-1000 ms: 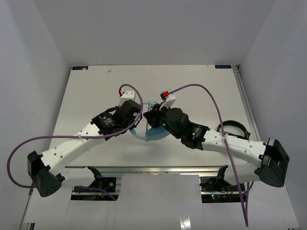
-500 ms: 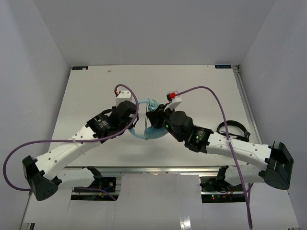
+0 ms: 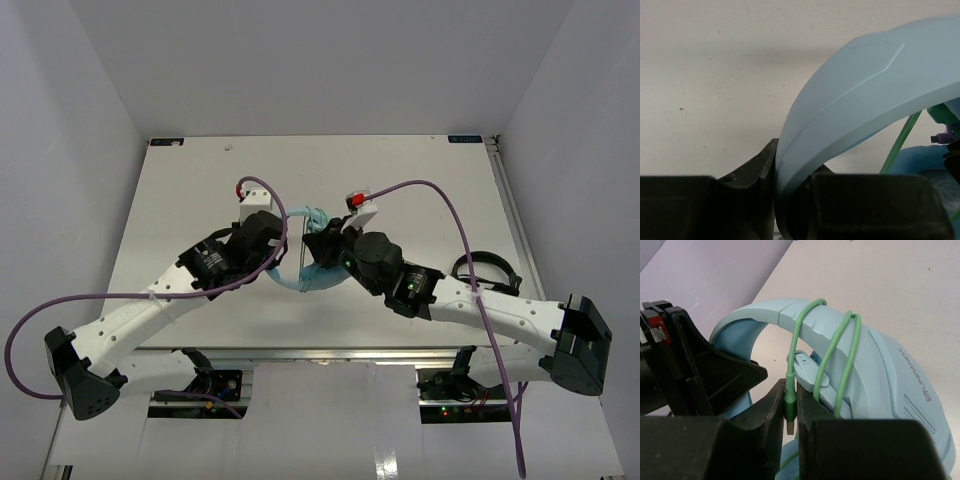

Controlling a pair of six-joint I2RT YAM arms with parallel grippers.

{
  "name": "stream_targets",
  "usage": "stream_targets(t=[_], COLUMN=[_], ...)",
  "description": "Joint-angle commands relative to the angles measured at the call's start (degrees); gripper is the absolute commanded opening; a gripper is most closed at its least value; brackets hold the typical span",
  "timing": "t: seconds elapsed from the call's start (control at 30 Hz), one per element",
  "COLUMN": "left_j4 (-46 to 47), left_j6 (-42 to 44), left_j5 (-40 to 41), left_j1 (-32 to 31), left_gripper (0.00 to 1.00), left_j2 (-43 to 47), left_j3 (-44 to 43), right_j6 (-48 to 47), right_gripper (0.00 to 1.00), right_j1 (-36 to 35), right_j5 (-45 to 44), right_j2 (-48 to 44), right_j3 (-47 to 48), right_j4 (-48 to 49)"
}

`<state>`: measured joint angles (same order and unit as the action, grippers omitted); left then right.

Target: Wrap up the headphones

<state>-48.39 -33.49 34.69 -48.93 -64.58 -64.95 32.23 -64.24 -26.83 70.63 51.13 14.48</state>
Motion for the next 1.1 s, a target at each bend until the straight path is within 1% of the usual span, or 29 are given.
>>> stream_targets(t=[0.0, 0.2, 0.43, 0.57, 0.63, 0.73, 0.9, 1.07], left_j4=[10.4, 11.21, 11.27, 11.44, 11.64, 11.46, 9.88, 9.45], left_j6=[-6.38, -6.33, -6.47, -6.82, -6.84, -6.77, -6.6, -6.68], left_j5=[5.0, 3.5, 3.66, 3.54, 3.37, 3.53, 5.5, 6.09], left_j1=[1.03, 0.94, 1.03, 0.98, 0.95, 1.03, 1.02, 1.03], left_gripper=[0.0, 0.0, 0.0, 0.0, 0.0, 0.0, 0.0, 0.0], left_j2=[4.05, 2.26, 2.88, 2.88, 3.27, 4.23, 6.79, 9.33], left_j3=[-2.38, -4.48, -4.84, -4.7, -4.89, -5.35, -6.36, -7.1], right_j6=[-6.12, -7.31, -7.08, -7.13, -6.84, -5.6, -3.74, -0.16], right_gripper=[0.08, 0.08, 0.08, 0.08, 0.08, 0.08, 0.08, 0.08], right_j1=[-0.66, -1.99, -2.14, -2.62, -3.01, -3.14, -3.0, -2.82], right_j5=[3.64, 2.84, 0.5, 0.59, -0.74, -3.23, -8.35, -12.28], right_j2=[3.39, 9.16, 12.2, 15.32, 16.89, 18.09, 16.98, 16.42], right_j3=[0.48, 5.76, 8.43, 13.36, 15.6, 16.31, 13.2, 13.2], right_j4=[-4.24, -3.76, -2.51, -5.04, -6.46, -8.79, -9.81, -14.39])
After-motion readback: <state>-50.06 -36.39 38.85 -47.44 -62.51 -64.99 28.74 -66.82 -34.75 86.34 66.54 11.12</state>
